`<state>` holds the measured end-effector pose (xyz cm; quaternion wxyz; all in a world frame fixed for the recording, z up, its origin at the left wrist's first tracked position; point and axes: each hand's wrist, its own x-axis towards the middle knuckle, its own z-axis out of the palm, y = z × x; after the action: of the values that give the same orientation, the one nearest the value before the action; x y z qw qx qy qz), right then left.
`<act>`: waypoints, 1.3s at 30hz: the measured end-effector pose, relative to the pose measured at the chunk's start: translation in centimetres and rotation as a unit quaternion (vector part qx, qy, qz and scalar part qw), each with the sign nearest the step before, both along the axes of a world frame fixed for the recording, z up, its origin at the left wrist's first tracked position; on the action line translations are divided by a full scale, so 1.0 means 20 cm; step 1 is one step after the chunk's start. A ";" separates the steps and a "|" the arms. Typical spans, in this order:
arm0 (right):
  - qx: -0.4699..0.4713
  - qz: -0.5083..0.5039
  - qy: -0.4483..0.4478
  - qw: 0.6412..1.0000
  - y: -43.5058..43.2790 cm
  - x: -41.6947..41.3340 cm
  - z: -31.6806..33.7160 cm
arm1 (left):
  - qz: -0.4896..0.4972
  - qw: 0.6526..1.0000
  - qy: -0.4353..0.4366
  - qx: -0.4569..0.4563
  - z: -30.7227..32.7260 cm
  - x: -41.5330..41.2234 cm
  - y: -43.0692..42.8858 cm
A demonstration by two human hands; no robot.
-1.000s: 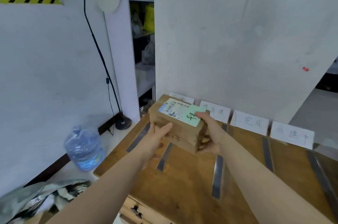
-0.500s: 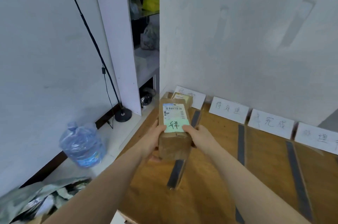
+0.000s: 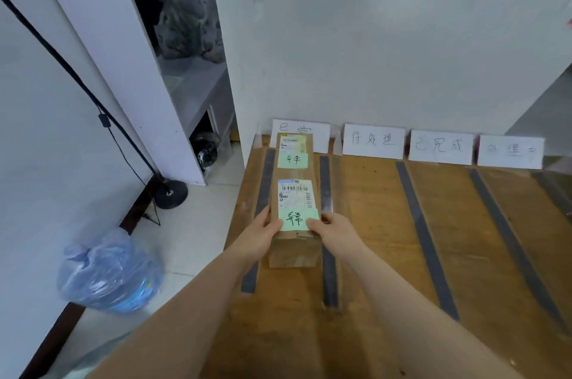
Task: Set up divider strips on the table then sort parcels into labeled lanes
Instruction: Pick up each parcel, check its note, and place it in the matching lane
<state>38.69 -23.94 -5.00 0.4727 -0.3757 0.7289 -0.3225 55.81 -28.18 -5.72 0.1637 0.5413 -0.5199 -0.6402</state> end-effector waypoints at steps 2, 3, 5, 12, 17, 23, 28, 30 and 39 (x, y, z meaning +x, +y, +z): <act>0.002 -0.022 -0.005 1.000 -0.01 0.03 -0.04 | -0.007 1.000 0.005 0.007 -0.04 0.01 -0.02; 0.002 -0.025 0.001 1.000 -0.01 0.04 -0.06 | -0.007 1.000 0.006 0.009 -0.05 0.01 -0.04; 0.005 -0.023 0.016 1.000 -0.02 0.05 -0.10 | -0.004 1.000 -0.001 0.008 -0.08 0.01 -0.05; -0.001 -0.036 0.034 0.999 -0.06 0.09 -0.18 | -0.013 0.998 -0.051 -0.043 -0.14 -0.01 -0.09; 0.007 -0.040 0.046 0.998 -0.10 0.09 -0.18 | -0.012 0.997 -0.055 -0.048 -0.15 -0.02 -0.11; -0.008 -0.018 0.103 0.994 -0.10 0.08 -0.13 | -0.007 0.988 -0.124 -0.095 -0.05 -0.03 -0.10; -0.059 -0.001 0.253 0.966 -0.06 -0.01 0.10 | -0.072 0.924 -0.216 -0.308 0.18 -0.06 -0.11; -0.085 0.012 0.309 0.947 -0.02 -0.05 0.21 | -0.099 0.885 -0.254 -0.378 0.28 -0.09 -0.11; -0.116 0.007 0.486 0.866 0.42 -0.33 0.55 | -0.181 0.809 -0.275 -0.488 0.59 -0.39 0.17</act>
<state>32.19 -15.52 6.02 0.0142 -0.5419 0.8211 -0.1786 48.02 -24.71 5.98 0.1379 0.4401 -0.8753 -0.1452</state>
